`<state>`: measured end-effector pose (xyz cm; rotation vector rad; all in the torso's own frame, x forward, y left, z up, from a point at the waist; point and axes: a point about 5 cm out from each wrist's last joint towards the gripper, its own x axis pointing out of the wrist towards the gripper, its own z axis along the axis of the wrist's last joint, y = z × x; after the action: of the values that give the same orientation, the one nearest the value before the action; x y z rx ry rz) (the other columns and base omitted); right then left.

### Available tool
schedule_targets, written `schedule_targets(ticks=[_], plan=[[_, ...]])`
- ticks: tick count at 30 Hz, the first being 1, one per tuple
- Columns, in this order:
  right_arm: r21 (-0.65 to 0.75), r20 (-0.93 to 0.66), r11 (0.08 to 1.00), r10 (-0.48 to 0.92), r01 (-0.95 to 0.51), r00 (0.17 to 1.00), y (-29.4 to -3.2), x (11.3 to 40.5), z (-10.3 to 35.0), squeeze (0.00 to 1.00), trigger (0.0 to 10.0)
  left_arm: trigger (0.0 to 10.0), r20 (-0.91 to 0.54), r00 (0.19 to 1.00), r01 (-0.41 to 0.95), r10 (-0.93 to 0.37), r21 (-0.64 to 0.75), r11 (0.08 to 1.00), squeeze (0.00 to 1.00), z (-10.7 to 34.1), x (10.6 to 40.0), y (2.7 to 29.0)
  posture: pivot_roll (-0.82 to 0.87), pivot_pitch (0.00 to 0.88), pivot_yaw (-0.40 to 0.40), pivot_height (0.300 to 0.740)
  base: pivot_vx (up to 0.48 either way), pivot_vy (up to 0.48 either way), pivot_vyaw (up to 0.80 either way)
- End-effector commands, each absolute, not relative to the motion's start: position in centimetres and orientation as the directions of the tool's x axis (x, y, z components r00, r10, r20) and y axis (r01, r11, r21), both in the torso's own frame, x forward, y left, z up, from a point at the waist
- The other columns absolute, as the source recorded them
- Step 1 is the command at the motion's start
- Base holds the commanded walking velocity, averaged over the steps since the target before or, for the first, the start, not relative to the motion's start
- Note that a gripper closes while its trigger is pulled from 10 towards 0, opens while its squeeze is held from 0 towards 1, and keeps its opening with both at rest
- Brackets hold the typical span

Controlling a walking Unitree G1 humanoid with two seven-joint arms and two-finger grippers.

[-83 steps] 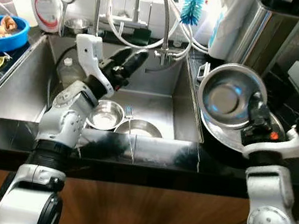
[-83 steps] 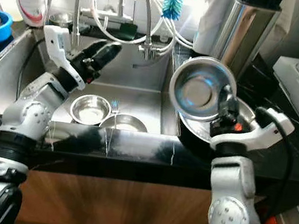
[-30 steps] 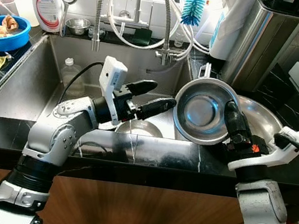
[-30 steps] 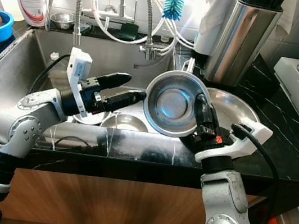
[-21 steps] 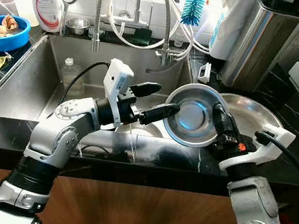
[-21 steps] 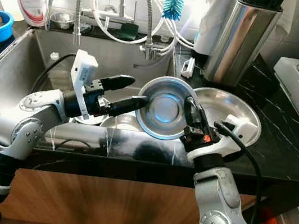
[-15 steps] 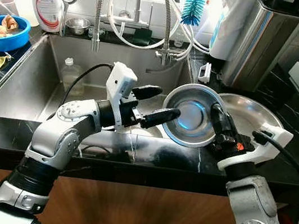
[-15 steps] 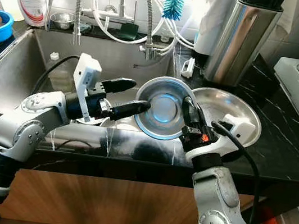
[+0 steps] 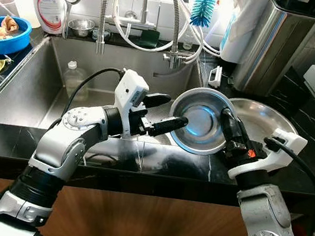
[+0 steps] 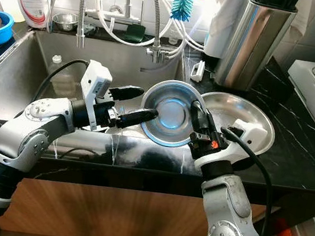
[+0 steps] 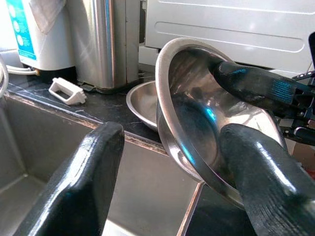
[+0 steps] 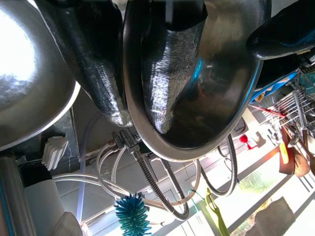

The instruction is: Kitchen organization

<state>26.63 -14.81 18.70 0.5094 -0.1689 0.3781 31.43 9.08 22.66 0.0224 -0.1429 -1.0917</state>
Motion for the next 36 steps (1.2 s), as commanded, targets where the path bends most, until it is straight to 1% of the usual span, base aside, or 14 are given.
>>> schedule_targets(ticks=[1, 20, 29, 36], plan=[[0.421, 0.283, 0.808, 0.315, -0.413, 0.906, -14.6, 26.7, 19.5, 0.00, 10.0, 0.0, 0.096, 0.455, 0.881, -0.885, 0.099, 0.463, 0.00, 22.5, 31.5, 9.1, 0.00, 0.047, -0.044, 0.740, 0.000, 0.000, 0.00], [0.393, 0.290, 0.813, 0.334, -0.430, 0.897, -14.5, 26.7, 19.7, 0.00, 10.0, 0.0, 0.091, 0.459, 0.877, -0.883, 0.110, 0.468, 0.00, 22.4, 31.6, 9.2, 0.01, 0.045, -0.045, 0.740, 0.000, 0.000, 0.00], [0.301, 0.274, 0.835, 0.387, -0.461, 0.880, -13.8, 26.7, 19.7, 0.00, 10.0, 0.0, 0.076, 0.469, 0.871, -0.880, 0.127, 0.475, 0.00, 22.2, 31.7, 9.3, 0.01, 0.040, -0.045, 0.740, 0.000, 0.000, 0.00], [0.250, 0.266, 0.843, 0.413, -0.476, 0.871, -13.4, 26.7, 19.8, 0.00, 10.0, 0.0, 0.084, 0.495, 0.853, -0.865, 0.139, 0.502, 0.00, 22.3, 32.0, 9.2, 0.00, 0.038, -0.046, 0.740, 0.000, 0.000, 0.00]])
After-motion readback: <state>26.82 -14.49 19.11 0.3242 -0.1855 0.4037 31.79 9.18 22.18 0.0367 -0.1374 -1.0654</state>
